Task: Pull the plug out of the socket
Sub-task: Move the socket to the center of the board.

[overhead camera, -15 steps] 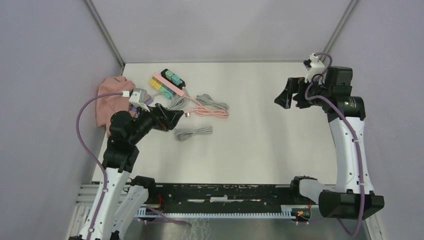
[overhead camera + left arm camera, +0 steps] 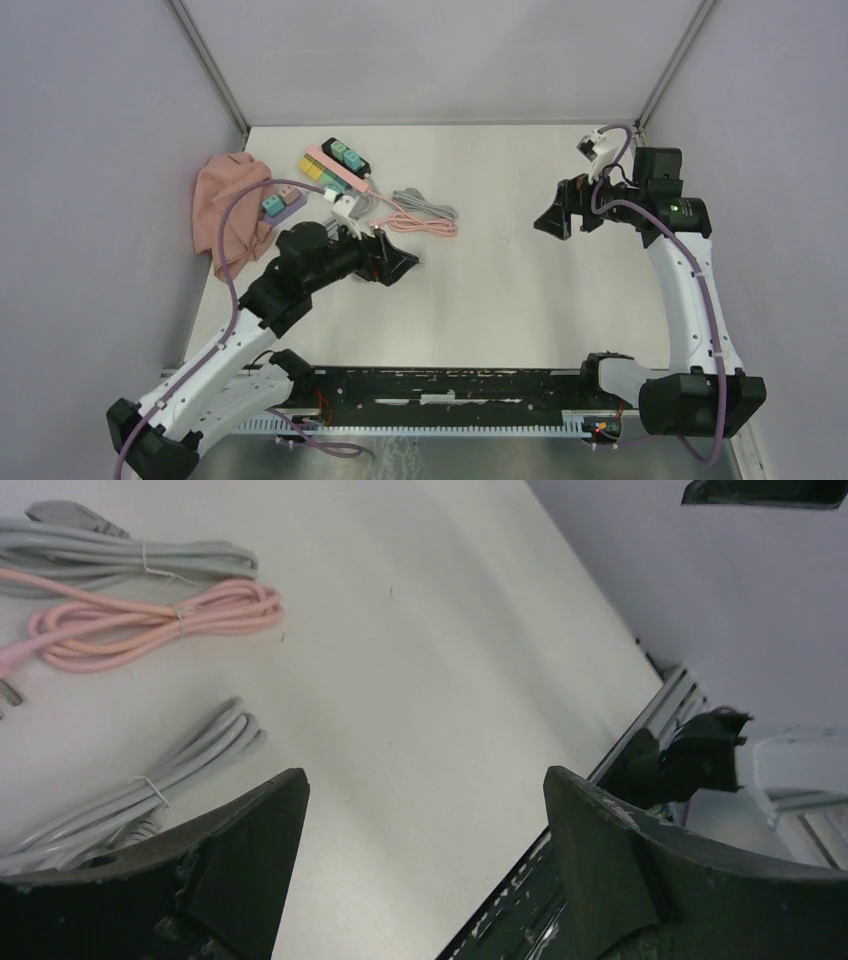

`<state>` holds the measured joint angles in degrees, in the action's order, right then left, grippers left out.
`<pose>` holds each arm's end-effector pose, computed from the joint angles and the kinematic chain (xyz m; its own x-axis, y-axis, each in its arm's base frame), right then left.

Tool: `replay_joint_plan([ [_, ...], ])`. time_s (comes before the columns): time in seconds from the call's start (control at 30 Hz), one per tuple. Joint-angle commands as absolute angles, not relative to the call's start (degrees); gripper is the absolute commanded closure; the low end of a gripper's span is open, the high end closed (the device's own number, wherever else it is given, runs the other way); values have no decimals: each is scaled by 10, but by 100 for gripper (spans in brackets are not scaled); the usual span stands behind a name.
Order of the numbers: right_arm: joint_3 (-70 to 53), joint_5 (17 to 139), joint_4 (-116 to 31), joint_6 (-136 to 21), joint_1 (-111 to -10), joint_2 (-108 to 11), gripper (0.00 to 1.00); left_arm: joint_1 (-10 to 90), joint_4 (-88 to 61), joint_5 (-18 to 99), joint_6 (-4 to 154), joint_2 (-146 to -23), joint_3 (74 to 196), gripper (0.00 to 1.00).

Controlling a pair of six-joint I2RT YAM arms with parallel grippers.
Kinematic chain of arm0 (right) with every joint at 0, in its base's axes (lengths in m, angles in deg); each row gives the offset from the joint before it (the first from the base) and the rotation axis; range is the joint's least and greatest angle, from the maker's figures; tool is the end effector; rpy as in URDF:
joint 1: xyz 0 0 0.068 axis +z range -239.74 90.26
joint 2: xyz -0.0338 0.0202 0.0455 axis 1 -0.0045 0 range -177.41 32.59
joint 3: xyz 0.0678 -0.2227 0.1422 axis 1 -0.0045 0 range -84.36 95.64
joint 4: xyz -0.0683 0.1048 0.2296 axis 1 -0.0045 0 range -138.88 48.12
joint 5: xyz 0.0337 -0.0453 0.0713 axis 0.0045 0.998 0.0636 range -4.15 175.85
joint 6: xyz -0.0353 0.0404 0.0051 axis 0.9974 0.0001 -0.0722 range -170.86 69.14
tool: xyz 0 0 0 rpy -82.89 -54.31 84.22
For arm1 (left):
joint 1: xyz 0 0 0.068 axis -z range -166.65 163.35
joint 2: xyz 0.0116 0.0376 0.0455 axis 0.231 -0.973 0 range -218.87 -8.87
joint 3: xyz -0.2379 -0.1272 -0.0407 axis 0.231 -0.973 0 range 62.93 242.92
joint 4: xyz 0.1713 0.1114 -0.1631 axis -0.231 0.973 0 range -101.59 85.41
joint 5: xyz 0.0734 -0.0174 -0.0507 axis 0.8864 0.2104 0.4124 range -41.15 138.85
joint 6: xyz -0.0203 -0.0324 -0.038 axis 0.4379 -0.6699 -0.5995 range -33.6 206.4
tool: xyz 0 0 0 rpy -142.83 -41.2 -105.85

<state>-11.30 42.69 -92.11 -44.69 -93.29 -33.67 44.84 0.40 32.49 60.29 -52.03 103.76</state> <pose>0.2237 0.0105 0.3750 -0.6338 -0.0393 -0.7725 -0.5218 0.7589 0.3895 0.1477 -0.1022 0.3174 -0.5123 -0.1814 -0.8394 0.5661 0.6637 -0.4889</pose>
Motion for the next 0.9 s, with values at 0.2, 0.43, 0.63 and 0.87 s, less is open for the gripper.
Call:
replay_joint_plan([
  [0.2,-222,331,-908,-233,-895,-395,0,530,-56,500,779,-664,1022,10],
  [0.43,-214,301,-973,-131,-860,-423,0,532,28,610,933,-824,1110,11],
  [0.63,-204,308,-994,-124,-856,-422,0,532,140,635,1009,-981,1209,16],
  [0.87,-190,304,-1012,-122,-853,-434,0,527,112,590,1058,-1047,1216,30],
])
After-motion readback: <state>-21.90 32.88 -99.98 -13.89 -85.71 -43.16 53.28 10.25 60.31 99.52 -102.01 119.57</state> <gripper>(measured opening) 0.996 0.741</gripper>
